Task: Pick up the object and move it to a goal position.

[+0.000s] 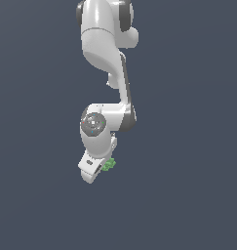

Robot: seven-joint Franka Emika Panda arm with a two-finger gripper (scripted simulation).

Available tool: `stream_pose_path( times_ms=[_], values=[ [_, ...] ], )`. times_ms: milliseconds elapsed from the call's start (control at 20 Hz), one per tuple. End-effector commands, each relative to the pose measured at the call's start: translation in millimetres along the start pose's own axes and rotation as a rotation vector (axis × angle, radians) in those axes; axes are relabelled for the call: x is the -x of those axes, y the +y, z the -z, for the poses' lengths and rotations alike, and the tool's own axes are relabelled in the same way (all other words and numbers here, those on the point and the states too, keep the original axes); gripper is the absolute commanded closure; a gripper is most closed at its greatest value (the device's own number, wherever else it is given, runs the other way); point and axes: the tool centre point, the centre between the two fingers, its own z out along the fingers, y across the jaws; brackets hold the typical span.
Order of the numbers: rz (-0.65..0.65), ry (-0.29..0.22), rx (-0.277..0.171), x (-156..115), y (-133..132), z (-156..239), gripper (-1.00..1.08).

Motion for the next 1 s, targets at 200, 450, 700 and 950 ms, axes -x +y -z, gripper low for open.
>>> stream_pose_path(
  times_ms=[200,450,700,950],
  values=[
    [0.0,0.0,0.0,4,-2,7,1.08],
    [0.0,0.0,0.0,14,-6,24,1.08],
    [0.0,-0.001,0.0,32,-14,51,1.08],
    [0.0,-0.001,0.001,56,-24,91,1.08]
  ],
)
